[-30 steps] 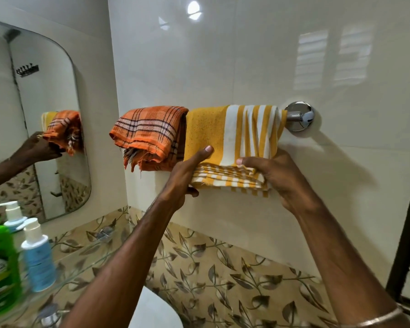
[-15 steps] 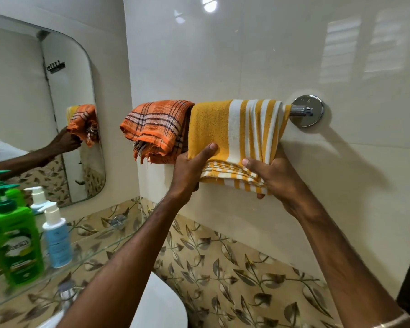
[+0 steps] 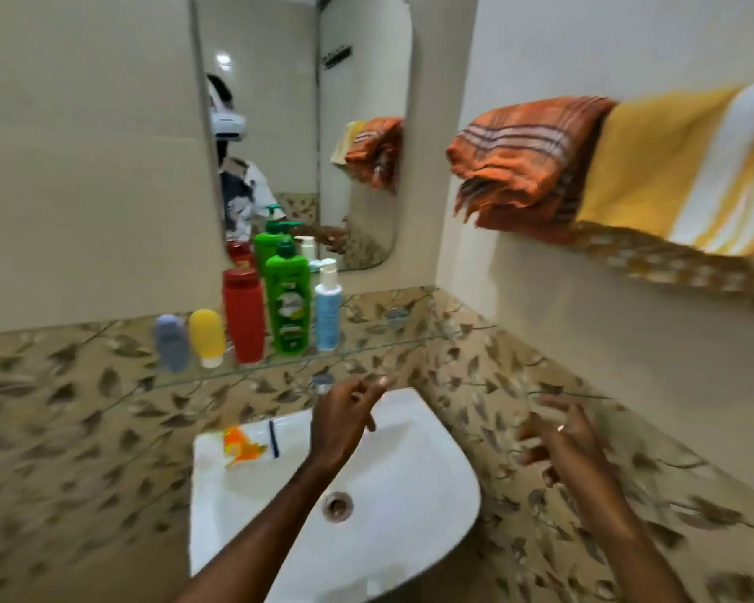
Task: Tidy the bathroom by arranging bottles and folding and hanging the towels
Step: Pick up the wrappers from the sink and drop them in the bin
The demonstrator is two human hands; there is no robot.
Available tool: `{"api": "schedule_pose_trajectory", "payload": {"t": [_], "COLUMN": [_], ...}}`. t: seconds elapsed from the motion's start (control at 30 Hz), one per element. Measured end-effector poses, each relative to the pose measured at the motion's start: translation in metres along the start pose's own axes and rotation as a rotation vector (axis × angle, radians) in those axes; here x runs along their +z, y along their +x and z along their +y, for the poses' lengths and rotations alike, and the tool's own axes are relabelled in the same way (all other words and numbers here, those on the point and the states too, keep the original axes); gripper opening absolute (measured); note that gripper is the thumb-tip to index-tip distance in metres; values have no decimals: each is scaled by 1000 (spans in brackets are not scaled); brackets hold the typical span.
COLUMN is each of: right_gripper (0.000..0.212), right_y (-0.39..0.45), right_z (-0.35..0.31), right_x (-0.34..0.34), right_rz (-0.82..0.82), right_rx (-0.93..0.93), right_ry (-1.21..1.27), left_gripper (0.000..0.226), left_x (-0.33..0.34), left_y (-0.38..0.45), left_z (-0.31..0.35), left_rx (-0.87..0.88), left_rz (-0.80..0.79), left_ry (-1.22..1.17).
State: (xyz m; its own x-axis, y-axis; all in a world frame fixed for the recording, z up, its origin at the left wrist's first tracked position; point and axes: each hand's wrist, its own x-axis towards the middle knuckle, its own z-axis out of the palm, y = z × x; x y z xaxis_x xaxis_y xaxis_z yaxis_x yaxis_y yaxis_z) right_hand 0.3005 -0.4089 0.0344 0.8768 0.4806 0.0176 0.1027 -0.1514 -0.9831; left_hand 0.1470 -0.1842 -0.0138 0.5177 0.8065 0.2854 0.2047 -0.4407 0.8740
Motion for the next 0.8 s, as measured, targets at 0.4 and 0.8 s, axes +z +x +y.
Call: {"api": "schedule_pose_trajectory", "payload": {"t": [0.4,0.8], "right_gripper": [20,51], "right_y": [-21,10], "right_z": [85,164], "right_x": [324,460], "right_rz": [-662,-835], "right_rx": [-176,-539], "right_ry": [-591,-1374], "left_gripper": [23,55], "left_x": [-131,-113], "left_y": [-57,-40], "left_z": [-237,-330], "left_rx": [-329,-412], "left_rz": [224,-58], "left_ry": [497,801]}}
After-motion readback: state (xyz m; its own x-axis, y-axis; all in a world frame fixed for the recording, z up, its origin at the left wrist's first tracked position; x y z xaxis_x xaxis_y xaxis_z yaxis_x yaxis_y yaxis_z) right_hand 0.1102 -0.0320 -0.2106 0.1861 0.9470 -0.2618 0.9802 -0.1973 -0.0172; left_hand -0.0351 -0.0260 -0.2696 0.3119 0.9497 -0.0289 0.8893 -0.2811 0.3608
